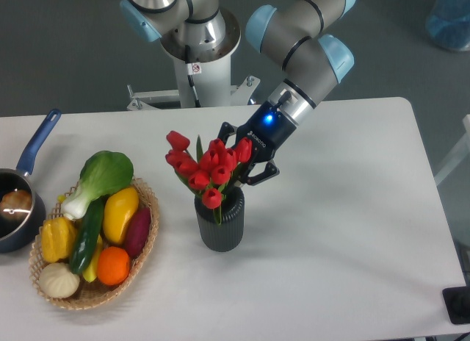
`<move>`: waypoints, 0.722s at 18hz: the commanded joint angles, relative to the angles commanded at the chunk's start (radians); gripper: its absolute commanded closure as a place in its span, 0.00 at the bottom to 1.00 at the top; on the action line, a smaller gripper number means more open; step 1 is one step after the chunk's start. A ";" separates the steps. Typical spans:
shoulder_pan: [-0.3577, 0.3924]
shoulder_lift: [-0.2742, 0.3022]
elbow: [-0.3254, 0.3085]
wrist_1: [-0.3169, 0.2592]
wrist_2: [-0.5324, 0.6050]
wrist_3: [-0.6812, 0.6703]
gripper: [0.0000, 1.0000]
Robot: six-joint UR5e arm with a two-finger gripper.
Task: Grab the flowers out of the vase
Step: 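Close the gripper around the red tulip bunch stems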
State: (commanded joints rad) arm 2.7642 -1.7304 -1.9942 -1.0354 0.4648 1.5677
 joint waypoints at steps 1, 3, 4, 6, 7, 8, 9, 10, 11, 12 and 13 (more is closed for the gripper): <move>0.000 0.003 0.002 0.000 -0.008 -0.003 0.88; 0.000 0.008 0.002 0.000 -0.024 -0.009 0.89; -0.003 0.014 0.003 0.000 -0.031 -0.014 0.89; 0.000 0.023 0.008 -0.002 -0.051 -0.041 0.89; 0.002 0.028 0.011 0.000 -0.060 -0.058 0.88; 0.002 0.032 0.014 0.000 -0.064 -0.069 0.88; 0.003 0.035 0.020 0.000 -0.069 -0.075 0.88; 0.006 0.040 0.028 -0.002 -0.083 -0.081 0.88; 0.008 0.048 0.034 -0.002 -0.095 -0.093 0.88; 0.011 0.054 0.038 -0.002 -0.100 -0.112 0.88; 0.015 0.063 0.044 -0.002 -0.100 -0.130 0.88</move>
State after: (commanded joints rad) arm 2.7795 -1.6675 -1.9498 -1.0370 0.3651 1.4375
